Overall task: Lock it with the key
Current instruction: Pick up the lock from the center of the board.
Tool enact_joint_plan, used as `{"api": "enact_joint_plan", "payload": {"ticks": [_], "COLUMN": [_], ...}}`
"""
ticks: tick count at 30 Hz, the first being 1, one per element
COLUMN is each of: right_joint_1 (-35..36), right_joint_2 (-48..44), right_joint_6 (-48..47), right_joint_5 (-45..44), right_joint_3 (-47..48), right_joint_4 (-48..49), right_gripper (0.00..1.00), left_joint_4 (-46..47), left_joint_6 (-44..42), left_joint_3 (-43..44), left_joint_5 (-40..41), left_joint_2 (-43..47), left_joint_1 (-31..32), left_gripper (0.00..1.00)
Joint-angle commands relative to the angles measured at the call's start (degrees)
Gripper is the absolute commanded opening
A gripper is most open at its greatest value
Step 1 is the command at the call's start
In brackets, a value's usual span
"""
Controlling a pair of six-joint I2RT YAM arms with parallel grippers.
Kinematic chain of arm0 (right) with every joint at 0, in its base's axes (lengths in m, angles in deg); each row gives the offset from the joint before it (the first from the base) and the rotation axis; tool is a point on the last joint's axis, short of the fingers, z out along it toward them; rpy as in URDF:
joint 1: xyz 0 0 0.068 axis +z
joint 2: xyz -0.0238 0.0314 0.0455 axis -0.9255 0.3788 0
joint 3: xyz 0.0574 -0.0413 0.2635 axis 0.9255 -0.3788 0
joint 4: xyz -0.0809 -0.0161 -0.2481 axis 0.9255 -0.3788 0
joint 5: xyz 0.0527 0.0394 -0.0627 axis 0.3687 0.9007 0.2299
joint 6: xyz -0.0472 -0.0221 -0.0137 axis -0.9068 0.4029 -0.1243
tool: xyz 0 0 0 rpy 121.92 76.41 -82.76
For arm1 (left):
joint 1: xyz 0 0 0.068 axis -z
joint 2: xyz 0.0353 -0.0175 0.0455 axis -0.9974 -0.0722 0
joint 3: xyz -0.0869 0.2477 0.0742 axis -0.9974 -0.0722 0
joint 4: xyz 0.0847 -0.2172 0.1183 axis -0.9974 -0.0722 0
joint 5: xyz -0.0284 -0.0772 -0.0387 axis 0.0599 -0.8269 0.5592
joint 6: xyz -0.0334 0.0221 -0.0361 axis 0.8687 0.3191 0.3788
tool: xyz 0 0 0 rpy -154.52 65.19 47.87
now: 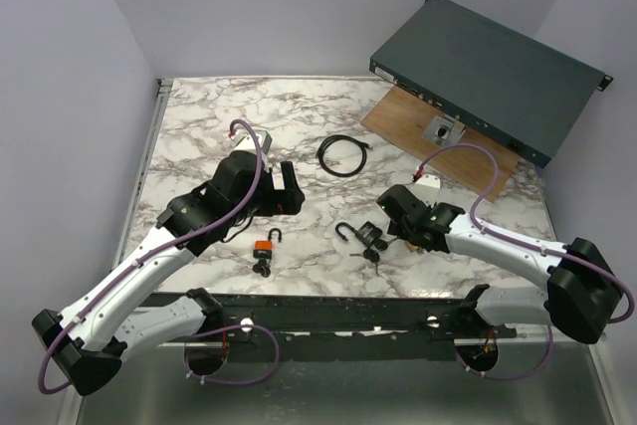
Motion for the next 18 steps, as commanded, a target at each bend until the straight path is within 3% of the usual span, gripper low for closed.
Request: {"api": "enact_joint_plan", "payload": {"ticks": [1,10,18], "right_joint_1": [-1.9,-3.2,-3.2], "right_joint_2": [1.5,1.4,4.5], "right_joint_6": [0.4,-1.0,-3.0], "right_joint_5": [-1.3,1.9,2.7], "right_joint_3": [-1.6,-5.3,-3.2], "right_joint_4": [0.9,7.1,7.8], "right_gripper": [0.50,0.50,0.38], "left_joint_4": [-0.5,-0.3,-0.2], "left_joint_6": [-0.2,-0.7,-0.1], "left_joint_3": [-0.5,0.5,0.3], "left_joint_5": [-1.6,-3.4,-4.6], "left_joint_2": [1.4,0.2,-0.6], "left_joint_1": [-0.7,-1.5,-2.2], "left_gripper": [0.99,0.98,0.99]}}
